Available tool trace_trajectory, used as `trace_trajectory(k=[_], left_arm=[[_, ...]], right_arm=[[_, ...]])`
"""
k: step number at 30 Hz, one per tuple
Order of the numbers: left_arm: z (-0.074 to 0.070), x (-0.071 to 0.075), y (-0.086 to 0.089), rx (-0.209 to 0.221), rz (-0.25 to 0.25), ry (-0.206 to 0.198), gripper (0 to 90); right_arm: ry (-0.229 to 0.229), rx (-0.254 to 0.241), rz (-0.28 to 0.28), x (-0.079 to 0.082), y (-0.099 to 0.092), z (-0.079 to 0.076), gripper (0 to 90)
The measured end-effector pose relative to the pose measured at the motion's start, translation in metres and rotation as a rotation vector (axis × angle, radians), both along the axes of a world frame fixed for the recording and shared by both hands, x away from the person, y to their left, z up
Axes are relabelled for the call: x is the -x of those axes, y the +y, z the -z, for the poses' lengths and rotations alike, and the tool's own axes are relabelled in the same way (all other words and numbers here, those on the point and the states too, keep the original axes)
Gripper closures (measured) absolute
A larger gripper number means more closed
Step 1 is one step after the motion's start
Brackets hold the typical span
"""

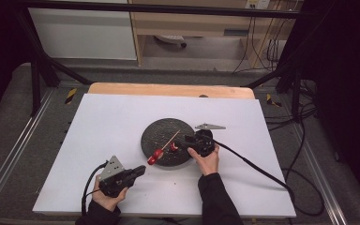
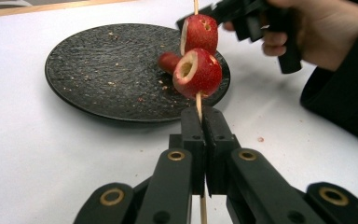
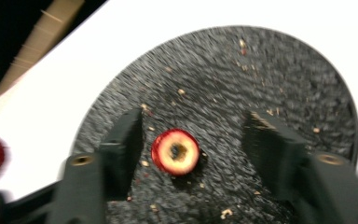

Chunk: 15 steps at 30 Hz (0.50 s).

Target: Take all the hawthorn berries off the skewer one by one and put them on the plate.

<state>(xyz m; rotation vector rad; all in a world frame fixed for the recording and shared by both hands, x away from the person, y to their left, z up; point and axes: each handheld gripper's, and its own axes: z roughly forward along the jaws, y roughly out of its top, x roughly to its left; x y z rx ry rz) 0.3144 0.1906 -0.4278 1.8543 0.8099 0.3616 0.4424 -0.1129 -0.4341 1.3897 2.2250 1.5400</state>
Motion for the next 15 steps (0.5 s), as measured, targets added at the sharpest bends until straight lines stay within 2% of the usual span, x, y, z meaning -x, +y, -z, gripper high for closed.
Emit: trace_trajectory(k=[4,7,11,15], left_arm=[[0.000,0.000,-0.001,-0.002,0.000,0.003,88.1],[0.001,0.000,-0.001,-0.003,-0.001,0.003,88.1],[0.001,0.000,-0.002,-0.003,0.001,0.002,88.1],[0.001,0.000,-0.004,-0.006,0.007,0.002,88.1]], right_arm=[[-0.039,-0.023,-0.031,0.010,-0.003,-0.012,19.3],[-0.045,-0.033,-0.063,0.018,-0.004,-0.018,9.8],[-0.043,-0.030,-0.091,0.028,-0.006,-0.022,5.4],[-0.037,-0.053,-0.104,0.037,-0.005,-0.023,4.7]])
